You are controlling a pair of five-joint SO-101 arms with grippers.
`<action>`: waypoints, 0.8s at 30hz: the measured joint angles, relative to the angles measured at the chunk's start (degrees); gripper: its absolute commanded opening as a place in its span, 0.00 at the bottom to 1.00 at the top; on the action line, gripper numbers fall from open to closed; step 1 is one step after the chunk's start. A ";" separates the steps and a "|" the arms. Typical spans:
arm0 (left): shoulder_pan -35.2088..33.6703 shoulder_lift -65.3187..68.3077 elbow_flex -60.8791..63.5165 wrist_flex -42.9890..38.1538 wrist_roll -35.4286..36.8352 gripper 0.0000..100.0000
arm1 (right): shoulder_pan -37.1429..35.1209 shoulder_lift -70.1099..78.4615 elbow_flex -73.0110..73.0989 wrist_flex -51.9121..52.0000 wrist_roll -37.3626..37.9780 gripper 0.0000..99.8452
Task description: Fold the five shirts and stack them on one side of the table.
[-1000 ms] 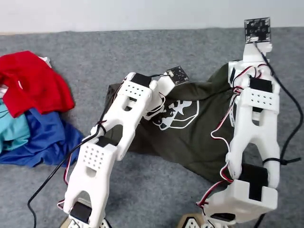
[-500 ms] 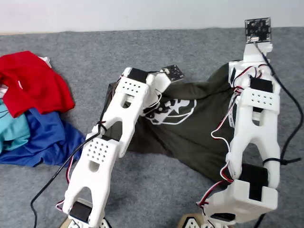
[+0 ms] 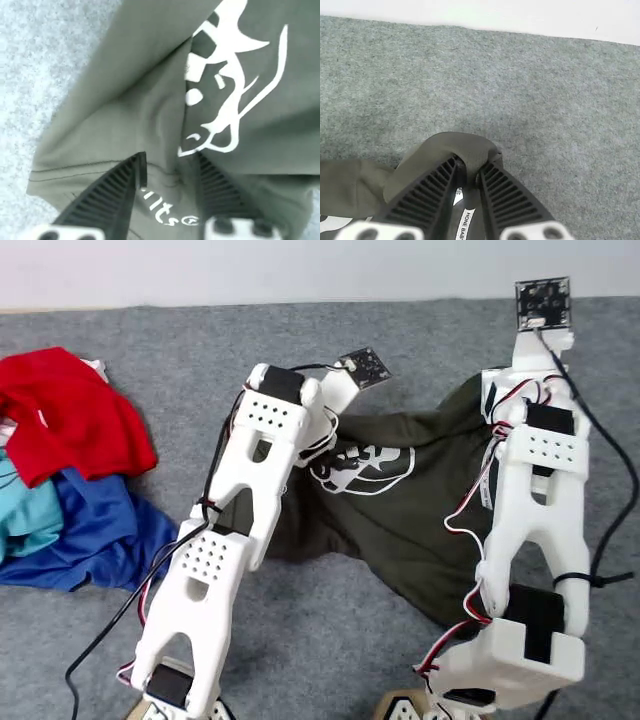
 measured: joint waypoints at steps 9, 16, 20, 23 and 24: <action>-0.53 0.00 0.88 0.09 0.00 0.19 | 0.00 0.00 0.00 0.00 0.00 0.01; -4.75 0.00 0.88 0.09 -2.02 0.19 | 0.18 0.00 0.00 0.00 0.00 0.01; -5.80 0.00 0.88 0.09 -2.02 0.19 | 0.18 0.00 0.00 0.00 0.00 0.01; -5.63 0.00 0.88 0.09 -2.11 0.14 | 0.18 0.00 0.00 0.00 0.00 0.01; -5.54 0.00 0.88 0.09 -2.11 0.12 | 0.18 0.00 0.00 0.00 0.00 0.01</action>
